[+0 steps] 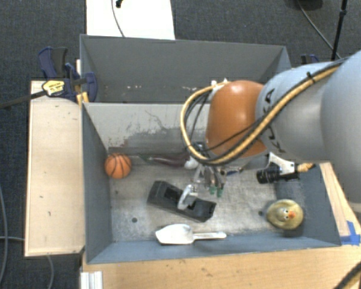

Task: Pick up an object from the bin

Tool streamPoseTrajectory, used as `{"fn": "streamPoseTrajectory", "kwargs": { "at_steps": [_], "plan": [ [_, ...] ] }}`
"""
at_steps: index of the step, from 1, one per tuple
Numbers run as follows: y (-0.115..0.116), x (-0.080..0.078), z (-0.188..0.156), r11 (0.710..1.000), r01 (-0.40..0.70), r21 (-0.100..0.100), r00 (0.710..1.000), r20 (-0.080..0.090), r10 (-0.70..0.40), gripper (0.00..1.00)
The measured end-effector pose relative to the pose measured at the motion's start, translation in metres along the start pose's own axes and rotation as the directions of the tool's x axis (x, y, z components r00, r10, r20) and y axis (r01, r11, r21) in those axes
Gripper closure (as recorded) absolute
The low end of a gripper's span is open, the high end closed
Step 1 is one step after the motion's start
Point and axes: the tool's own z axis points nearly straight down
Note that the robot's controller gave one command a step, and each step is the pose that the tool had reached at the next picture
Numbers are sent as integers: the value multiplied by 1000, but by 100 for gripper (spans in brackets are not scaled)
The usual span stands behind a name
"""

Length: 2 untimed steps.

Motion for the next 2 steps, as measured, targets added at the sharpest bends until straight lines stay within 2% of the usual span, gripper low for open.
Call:
{"fn": "streamPoseTrajectory", "kwargs": {
  "at_steps": [1,2],
  "plan": [
    [8,-3,42,1000,28,-7,1000,-6,-28,0],
    [2,-3,48,1000,28,-1,1000,1,-28,100]
  ]
}}
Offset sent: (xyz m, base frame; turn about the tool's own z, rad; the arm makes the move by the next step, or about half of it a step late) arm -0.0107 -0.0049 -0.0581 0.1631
